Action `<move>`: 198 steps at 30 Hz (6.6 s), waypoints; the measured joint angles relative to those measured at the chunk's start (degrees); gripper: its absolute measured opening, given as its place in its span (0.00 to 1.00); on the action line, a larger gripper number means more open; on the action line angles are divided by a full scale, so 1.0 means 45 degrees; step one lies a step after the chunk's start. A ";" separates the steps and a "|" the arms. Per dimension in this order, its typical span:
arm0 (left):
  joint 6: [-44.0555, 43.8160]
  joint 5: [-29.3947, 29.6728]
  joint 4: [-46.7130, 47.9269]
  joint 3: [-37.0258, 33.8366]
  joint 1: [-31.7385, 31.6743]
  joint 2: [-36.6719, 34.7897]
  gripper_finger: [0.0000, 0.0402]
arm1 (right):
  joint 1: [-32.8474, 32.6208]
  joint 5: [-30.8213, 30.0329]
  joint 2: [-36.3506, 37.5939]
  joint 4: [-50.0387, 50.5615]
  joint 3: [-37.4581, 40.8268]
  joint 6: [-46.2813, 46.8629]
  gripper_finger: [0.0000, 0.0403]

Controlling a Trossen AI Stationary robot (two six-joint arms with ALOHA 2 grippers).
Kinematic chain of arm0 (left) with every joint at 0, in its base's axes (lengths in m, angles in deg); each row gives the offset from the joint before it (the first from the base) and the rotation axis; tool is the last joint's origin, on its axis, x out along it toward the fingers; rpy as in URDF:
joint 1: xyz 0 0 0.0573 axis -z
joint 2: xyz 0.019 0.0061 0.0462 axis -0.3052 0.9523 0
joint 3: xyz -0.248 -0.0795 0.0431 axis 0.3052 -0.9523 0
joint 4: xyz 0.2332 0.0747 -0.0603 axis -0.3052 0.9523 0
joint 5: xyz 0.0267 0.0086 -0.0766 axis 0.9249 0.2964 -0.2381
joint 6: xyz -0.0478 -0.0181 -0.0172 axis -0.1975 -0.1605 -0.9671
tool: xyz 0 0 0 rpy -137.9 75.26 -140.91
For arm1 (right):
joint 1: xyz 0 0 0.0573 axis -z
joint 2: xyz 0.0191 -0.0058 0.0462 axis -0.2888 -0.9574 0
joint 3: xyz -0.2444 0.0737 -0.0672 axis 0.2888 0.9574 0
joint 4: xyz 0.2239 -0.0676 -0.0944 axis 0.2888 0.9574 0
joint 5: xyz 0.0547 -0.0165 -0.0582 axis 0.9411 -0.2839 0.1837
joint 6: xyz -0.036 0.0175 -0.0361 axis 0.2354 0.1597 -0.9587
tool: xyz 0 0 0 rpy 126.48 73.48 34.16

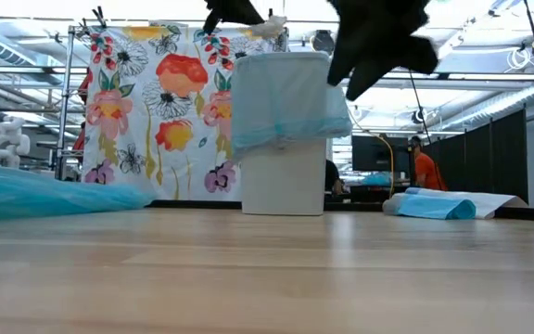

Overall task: Place trash/remove bag and relplace
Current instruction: Put the white paper into the blue trash bag inside the white trash bin, then remove the blue trash bag from the white trash bin

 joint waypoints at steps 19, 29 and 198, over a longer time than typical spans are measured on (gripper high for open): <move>0.2731 -0.1074 -0.1426 0.0005 -0.1807 0.0282 0.34 | 0.3258 0.0869 0.0004 -0.0264 0.0000 -0.1072 0.42; 0.2625 -0.3461 0.0247 -0.0954 -0.2419 -0.0526 0.40 | 0.2841 -0.0258 0.1329 0.3071 0.0000 0.0954 0.42; -0.7641 0.5264 0.0177 -1.0258 0.7538 -0.7009 0.00 | 0.3596 0.1156 0.6745 -0.8917 0.9607 -0.1452 0.05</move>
